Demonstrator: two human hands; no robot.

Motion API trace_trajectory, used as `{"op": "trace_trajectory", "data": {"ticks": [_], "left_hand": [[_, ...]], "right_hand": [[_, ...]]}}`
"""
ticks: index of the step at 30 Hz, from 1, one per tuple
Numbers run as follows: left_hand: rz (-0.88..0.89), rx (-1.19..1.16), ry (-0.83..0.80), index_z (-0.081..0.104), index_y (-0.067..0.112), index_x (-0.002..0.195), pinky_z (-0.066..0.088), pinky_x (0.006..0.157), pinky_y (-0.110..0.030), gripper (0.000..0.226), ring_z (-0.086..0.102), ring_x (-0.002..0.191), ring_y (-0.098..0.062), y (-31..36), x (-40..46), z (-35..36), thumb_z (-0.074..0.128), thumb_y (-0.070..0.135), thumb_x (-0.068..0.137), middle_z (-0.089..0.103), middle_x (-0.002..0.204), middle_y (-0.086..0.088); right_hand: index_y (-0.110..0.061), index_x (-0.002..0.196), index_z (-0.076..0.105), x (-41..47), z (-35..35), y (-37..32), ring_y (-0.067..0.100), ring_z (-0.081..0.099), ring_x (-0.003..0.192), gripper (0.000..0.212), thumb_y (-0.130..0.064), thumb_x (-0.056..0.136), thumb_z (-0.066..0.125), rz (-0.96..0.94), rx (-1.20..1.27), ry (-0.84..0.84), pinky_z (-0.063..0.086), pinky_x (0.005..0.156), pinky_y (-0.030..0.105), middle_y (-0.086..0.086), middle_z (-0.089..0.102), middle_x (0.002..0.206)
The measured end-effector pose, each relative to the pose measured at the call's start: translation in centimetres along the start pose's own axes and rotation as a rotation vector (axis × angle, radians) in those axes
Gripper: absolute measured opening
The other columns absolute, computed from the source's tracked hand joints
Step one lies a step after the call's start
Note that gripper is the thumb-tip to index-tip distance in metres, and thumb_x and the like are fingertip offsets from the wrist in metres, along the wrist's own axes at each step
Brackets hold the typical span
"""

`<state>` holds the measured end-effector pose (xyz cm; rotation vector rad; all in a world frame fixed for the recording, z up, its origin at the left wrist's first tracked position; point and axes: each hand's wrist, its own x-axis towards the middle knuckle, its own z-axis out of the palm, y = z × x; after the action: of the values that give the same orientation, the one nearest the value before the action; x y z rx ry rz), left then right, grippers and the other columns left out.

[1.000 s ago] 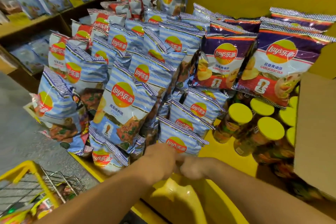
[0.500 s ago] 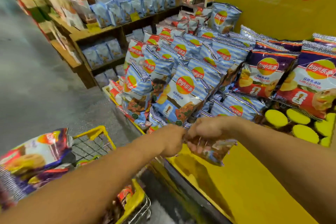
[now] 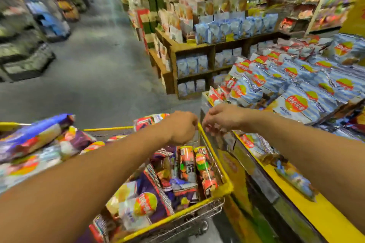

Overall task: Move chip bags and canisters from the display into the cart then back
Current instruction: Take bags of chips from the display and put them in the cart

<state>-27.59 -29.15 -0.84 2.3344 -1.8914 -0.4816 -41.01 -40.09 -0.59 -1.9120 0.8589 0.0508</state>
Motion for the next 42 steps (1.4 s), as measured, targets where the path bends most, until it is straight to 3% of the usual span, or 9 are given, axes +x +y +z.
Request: {"op": "trace_trajectory", "data": {"ticks": [5,18,22,26,29,33,37,40,42], "left_hand": [[-0.153,-0.011,0.076,0.058,0.027,0.086,0.051,0.088,-0.039,0.019,0.060,0.104,-0.034,-7.1,-7.1,-2.3,0.045,0.014,0.090,0.068,0.112,-0.012],[-0.520,-0.012,0.217,0.065,0.013,0.107,0.044,0.077,-0.031,0.021,0.060,0.105,-0.030,-19.8,-23.7,-4.8,0.050,0.012,0.092,0.067,0.110,-0.008],[-0.715,0.160,0.200,0.061,0.014,0.104,0.041,0.072,-0.029,0.018,0.060,0.104,-0.031,-23.4,-29.1,-5.5,0.057,0.025,0.090,0.065,0.111,-0.010],[-1.035,0.197,0.109,0.051,0.017,0.127,0.047,0.089,-0.038,0.067,0.054,0.117,-0.033,-26.4,-33.4,-5.2,0.063,0.063,0.081,0.053,0.130,-0.013],[-1.168,0.009,0.024,0.050,0.010,0.138,0.047,0.089,-0.035,0.090,0.056,0.114,-0.030,-28.2,-35.0,-3.9,0.055,0.077,0.078,0.055,0.130,-0.016],[-1.156,-0.533,0.103,0.043,0.014,0.133,0.058,0.069,-0.036,0.098,0.064,0.090,-0.022,-30.5,-35.7,-1.1,0.078,0.070,0.061,0.063,0.109,-0.006],[-0.928,-0.689,0.423,0.054,0.017,0.100,0.055,0.066,-0.037,0.047,0.059,0.072,-0.017,-30.6,-34.7,-0.3,0.088,0.026,0.070,0.064,0.089,-0.007],[-0.737,-0.861,0.595,0.054,0.012,0.096,0.046,0.052,-0.020,0.032,0.057,0.066,-0.014,-30.3,-33.7,-1.9,0.079,0.004,0.079,0.070,0.086,-0.015],[-0.724,-0.974,0.708,0.054,0.014,0.098,0.048,0.053,-0.017,0.026,0.058,0.060,-0.008,-30.4,-33.1,-3.2,0.076,0.011,0.084,0.067,0.074,-0.001]], "right_hand": [[-0.009,0.087,0.066,1.7,6.7,-6.2,0.015,0.062,0.062,0.014,-0.013,0.097,0.056,-0.132,-0.065,-0.116,0.042,0.048,0.020,0.007,0.066,0.078],[-0.011,0.082,0.065,4.8,22.5,-17.7,0.011,0.061,0.056,0.014,-0.012,0.095,0.062,-0.344,-0.180,-0.416,0.045,0.052,0.023,0.000,0.064,0.066],[-0.006,0.089,0.066,5.2,26.1,-20.6,0.004,0.058,0.056,0.006,-0.011,0.093,0.065,-0.472,-0.266,-0.450,0.042,0.049,0.016,0.000,0.064,0.071],[-0.009,0.110,0.066,5.8,30.2,-22.8,0.007,0.057,0.071,0.029,-0.022,0.086,0.076,-0.576,-0.466,-0.478,0.046,0.062,0.019,0.003,0.069,0.095],[-0.011,0.122,0.058,6.3,33.4,-23.7,0.018,0.062,0.094,0.051,-0.036,0.083,0.078,-0.527,-0.596,-0.572,0.053,0.083,0.035,0.008,0.066,0.117],[-0.017,0.144,0.035,7.1,35.7,-24.1,0.023,0.048,0.127,0.087,-0.042,0.076,0.082,-0.615,-0.686,-0.528,0.045,0.104,0.035,0.005,0.041,0.146],[-0.025,0.156,0.013,8.2,36.5,-25.1,0.021,0.029,0.145,0.127,-0.051,0.060,0.091,-0.716,-0.653,-0.514,0.033,0.117,0.038,0.000,0.024,0.159],[-0.025,0.152,0.028,8.8,36.4,-26.2,0.020,0.050,0.130,0.117,-0.054,0.058,0.090,-0.601,-0.656,-0.612,0.046,0.106,0.036,-0.004,0.048,0.143],[-0.019,0.126,0.059,9.5,35.6,-26.8,0.017,0.065,0.108,0.083,-0.054,0.057,0.090,-0.587,-0.659,-0.603,0.055,0.092,0.036,-0.004,0.067,0.120]]}}
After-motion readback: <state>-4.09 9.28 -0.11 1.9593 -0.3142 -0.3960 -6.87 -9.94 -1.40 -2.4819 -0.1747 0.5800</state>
